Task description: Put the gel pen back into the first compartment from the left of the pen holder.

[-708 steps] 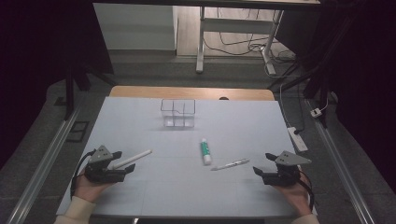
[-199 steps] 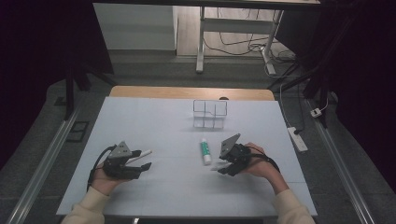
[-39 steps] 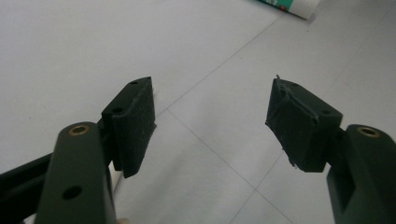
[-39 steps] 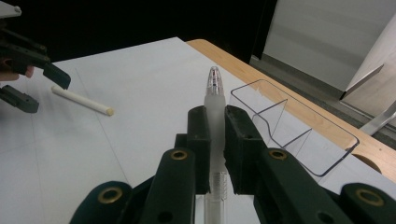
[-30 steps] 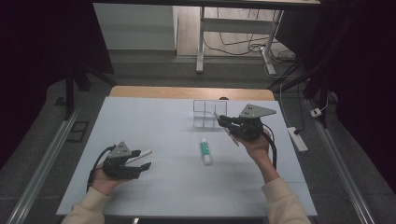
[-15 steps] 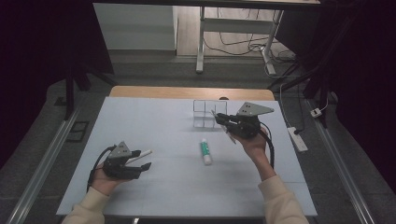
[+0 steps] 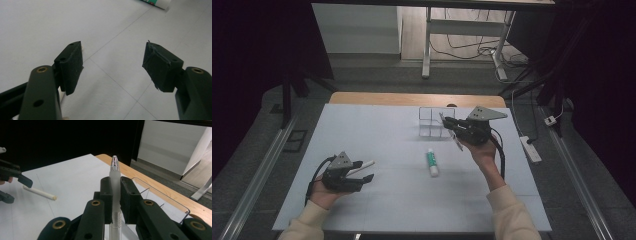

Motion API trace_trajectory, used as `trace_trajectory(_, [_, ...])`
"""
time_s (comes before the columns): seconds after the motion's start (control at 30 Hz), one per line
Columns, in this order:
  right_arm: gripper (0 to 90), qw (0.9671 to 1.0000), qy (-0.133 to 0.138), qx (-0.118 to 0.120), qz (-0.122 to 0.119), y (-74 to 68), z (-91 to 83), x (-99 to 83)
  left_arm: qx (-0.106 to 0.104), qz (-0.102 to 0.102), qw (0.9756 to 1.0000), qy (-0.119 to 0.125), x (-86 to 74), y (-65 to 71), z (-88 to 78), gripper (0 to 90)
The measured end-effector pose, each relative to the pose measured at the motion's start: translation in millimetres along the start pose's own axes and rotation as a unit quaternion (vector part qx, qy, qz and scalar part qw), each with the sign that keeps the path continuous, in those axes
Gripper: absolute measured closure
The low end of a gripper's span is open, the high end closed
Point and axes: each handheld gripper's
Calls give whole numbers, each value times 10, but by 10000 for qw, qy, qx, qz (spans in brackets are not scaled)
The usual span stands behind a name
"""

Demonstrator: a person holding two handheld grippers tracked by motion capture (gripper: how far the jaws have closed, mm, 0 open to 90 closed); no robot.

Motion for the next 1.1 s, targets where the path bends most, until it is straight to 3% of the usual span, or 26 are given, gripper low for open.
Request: trace_trajectory(1.1, [799, 9999, 81, -90, -55, 30, 65, 149, 18, 29, 10000, -25, 2, 10, 6, 319])
Point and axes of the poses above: each handheld gripper's, and its own axes: z roughly forward along the jaws, x roughly out of its top, y roughly to its right, and after that the axes turned 4 degrees about -y, right-handed
